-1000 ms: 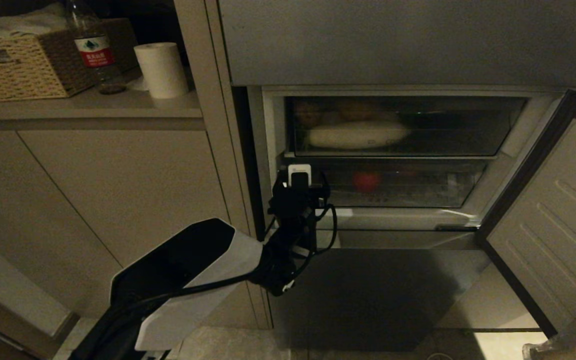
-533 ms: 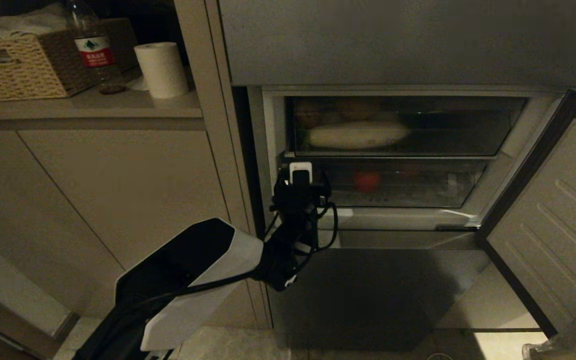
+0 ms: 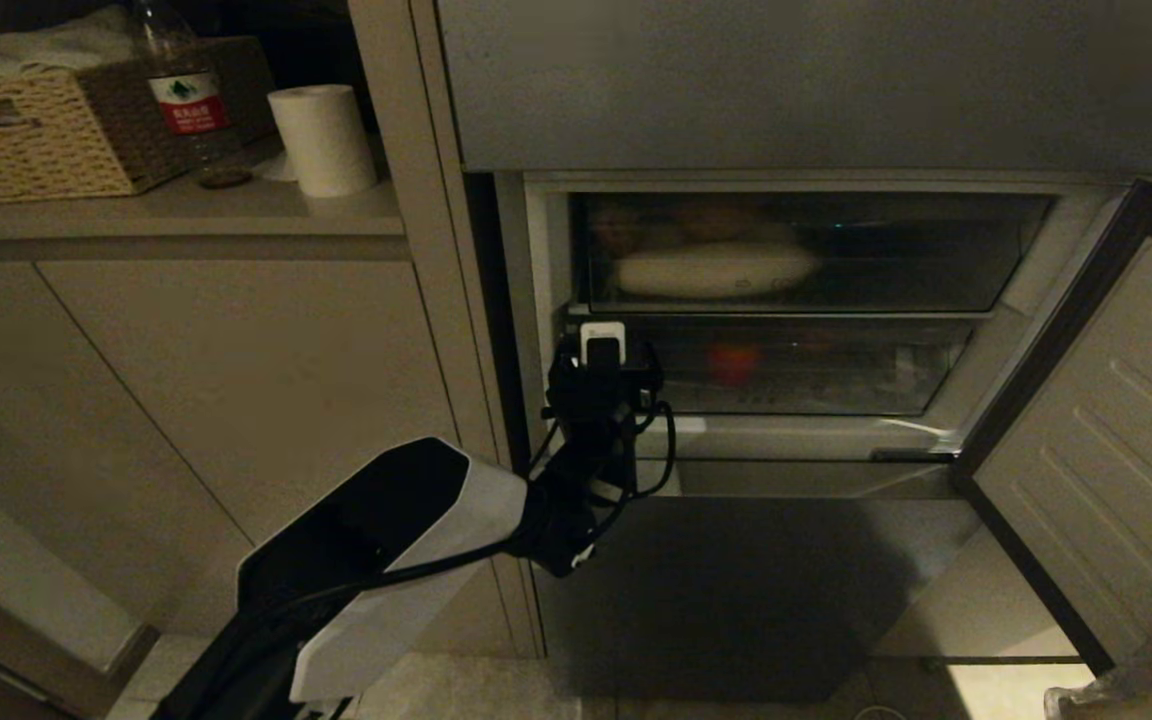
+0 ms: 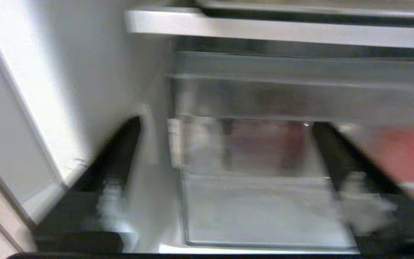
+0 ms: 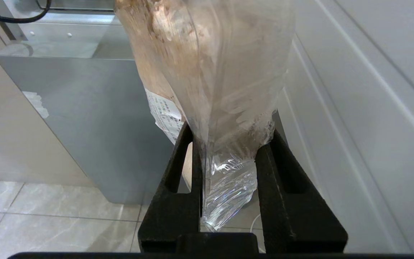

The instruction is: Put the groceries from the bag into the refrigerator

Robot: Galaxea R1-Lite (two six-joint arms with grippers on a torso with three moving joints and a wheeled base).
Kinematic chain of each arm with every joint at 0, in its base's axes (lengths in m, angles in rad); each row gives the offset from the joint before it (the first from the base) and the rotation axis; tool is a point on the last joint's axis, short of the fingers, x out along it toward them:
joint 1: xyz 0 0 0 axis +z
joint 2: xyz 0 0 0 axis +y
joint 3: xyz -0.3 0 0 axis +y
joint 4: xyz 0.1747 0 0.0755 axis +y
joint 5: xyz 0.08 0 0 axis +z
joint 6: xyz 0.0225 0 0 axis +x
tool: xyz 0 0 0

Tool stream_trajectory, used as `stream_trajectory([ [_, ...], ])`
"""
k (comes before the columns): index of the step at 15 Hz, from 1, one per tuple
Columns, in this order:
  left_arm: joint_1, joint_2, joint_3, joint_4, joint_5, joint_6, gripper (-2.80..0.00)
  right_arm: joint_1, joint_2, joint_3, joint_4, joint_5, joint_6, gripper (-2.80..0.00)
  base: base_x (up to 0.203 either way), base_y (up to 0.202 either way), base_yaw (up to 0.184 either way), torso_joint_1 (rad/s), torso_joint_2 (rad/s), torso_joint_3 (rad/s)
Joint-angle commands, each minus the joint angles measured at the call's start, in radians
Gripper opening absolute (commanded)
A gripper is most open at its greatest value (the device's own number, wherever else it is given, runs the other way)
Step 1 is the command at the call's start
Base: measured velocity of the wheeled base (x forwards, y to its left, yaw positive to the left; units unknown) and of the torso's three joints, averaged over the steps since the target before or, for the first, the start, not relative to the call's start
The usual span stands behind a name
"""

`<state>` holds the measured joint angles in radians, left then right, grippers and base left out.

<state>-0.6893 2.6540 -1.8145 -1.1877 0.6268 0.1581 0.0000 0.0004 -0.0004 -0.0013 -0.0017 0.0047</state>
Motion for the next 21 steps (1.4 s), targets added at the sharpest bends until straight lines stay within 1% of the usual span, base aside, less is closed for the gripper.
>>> stream_trajectory([
  [1, 0.009, 0.003, 0.000, -0.007, 0.002, 0.001, -2.80, 0.000, 0.000, 0.000, 0.000, 0.000, 0.000, -2.80, 0.000, 0.000, 0.000, 0.000, 0.00, 0.000],
  [6, 0.025, 0.001, 0.000, -0.007, 0.002, 0.001, -2.80, 0.000, 0.000, 0.000, 0.000, 0.000, 0.000, -2.80, 0.000, 0.000, 0.000, 0.000, 0.00, 0.000],
  [15, 0.028, -0.014, 0.012, -0.009, 0.002, 0.000, -2.80, 0.000, 0.000, -0.001, 0.000, 0.000, 0.000, -2.80, 0.000, 0.000, 0.000, 0.000, 0.00, 0.000],
  [17, 0.027, -0.023, 0.035, -0.016, 0.002, -0.001, -2.80, 0.000, 0.000, 0.000, 0.000, 0.000, 0.000, -2.80, 0.000, 0.000, 0.000, 0.000, 0.00, 0.000],
  [21, 0.020, -0.051, 0.130, -0.063, 0.003, -0.011, -2.80, 0.000, 0.000, 0.000, 0.000, 0.000, 0.000, -2.80, 0.000, 0.000, 0.000, 0.000, 0.00, 0.000],
])
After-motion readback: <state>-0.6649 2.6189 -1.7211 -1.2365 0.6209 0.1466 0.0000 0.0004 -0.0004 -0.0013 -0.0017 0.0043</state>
